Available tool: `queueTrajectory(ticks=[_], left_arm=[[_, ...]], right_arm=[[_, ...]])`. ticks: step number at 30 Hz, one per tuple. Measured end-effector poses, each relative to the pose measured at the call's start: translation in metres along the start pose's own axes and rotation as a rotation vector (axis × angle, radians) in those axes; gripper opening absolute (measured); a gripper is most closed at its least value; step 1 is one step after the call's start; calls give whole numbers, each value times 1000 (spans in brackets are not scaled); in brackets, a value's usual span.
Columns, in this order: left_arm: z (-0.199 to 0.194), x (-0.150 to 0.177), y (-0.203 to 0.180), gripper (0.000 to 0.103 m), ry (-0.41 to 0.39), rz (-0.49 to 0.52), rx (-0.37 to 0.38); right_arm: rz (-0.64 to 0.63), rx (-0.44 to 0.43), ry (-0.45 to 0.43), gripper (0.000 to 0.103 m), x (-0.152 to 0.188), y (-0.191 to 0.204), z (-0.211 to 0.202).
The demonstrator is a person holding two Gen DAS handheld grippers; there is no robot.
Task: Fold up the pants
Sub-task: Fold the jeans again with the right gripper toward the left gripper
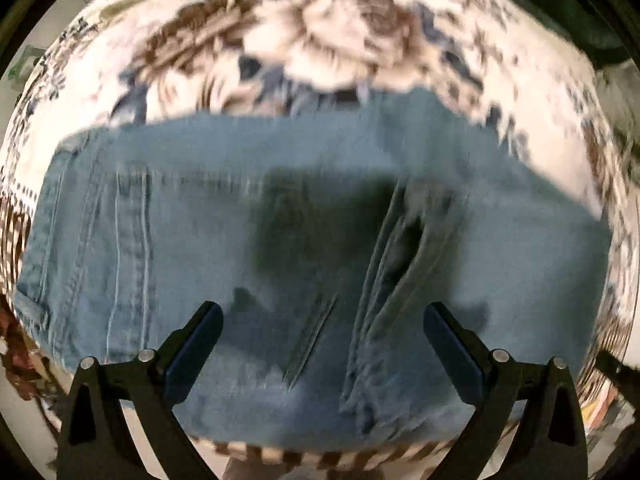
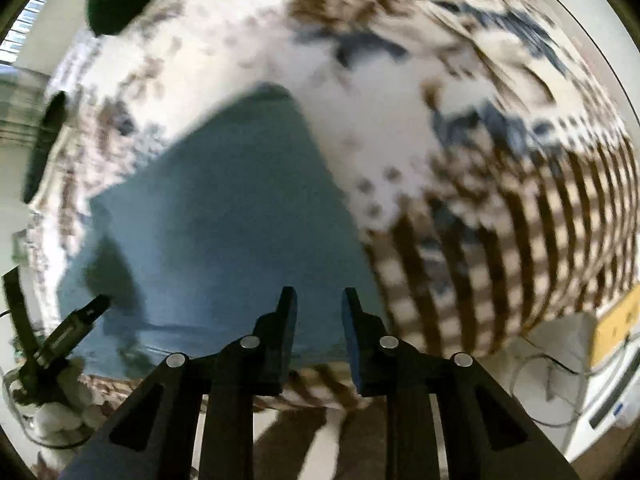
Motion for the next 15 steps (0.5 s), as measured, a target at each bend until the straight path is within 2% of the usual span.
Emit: queueTrajectory(ticks=[1,2,3,5,6,7,8,9,10,12,14,15], left_arm=[[3,-7,0,102,-6,-11,-2],[8,-13,-1,98,-10,-21,2],[14,-20,-2,83,-19,-29,14],[24,-27,-6,71,-17,-24,38],[26,-31,-9,62,-37,-5,45],[26,-33,-11,59,-60,13,47],[24,-34,-13,35,-85,28,63],[20,-33,-22,11,-107,55,136],[17,-33,-30,11,-121,83,142],[16,-33,-33,13,-141,112,115],[20,-34,-30,14,-128,67,148],[16,-33,-30,15,-119,32,174]], right_arm=[[-4,-8,-4,40,-5,6,5],[-4,-14,1,47,-11,18,11],[2,-24,12,50,-14,24,20],[9,-21,27,50,-18,33,34],[9,-16,32,50,-17,40,40],[8,-10,36,50,-19,43,47],[1,-1,39,50,-16,49,52],[-6,8,40,50,-13,52,55],[-23,25,38,51,-12,57,60],[-54,47,38,63,-11,69,65],[-81,59,42,72,-6,76,64],[-91,66,41,82,-5,80,63]])
Point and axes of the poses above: each gripper's, at about its wrist camera, not at the fingertips, and z roughly the way its jaws point, y to its left, x to its underside, the point moved 9 cm from there along z, roughly the way its jaws point, and after that the axes turned 6 degrees about z, right-handed, at the moved point
